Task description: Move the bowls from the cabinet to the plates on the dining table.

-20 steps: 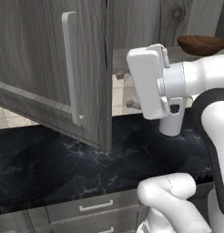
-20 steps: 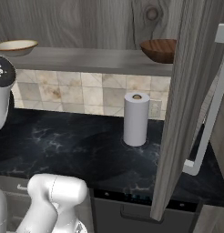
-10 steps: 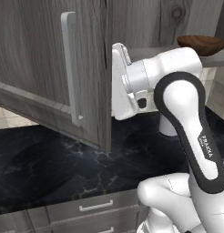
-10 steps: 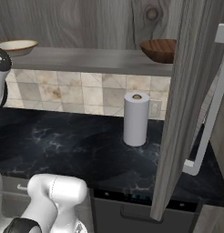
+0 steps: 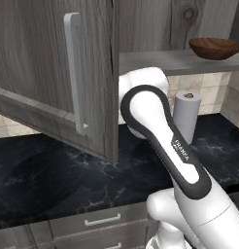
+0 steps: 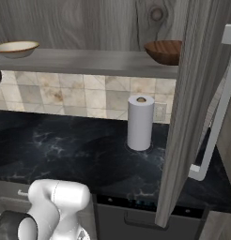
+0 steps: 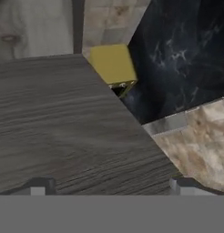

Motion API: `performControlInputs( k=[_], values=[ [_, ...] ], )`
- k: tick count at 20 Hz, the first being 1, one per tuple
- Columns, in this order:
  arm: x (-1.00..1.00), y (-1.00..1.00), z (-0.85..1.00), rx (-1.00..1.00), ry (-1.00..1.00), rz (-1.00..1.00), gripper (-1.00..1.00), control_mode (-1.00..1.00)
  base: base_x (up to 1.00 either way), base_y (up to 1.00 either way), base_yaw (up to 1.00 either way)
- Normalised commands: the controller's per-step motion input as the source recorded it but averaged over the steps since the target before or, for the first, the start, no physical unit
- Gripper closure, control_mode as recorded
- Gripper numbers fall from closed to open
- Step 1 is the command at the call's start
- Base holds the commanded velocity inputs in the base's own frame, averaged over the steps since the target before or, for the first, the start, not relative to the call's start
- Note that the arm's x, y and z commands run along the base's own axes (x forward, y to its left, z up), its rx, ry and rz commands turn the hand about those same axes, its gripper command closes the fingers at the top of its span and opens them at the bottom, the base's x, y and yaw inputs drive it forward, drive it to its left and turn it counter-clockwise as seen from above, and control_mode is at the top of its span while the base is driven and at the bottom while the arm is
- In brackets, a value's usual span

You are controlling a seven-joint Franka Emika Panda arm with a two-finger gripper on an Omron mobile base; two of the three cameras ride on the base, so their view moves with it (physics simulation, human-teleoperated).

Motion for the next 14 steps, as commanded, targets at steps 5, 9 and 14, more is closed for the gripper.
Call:
performControlInputs(
  k=[5,9,14],
  values=[
    [-0.23,0.49,0.16,0.09,0.24,0.18,-1.00,-1.00,0.00,0.00,0.00],
    [-0.50,0.40,0.23,0.10,0.26,0.19,-1.00,-1.00,0.00,0.00,0.00],
    [-0.66,0.91,-0.11,0.01,0.07,0.06,-1.00,-1.00,0.00,0.00,0.00]
  ],
)
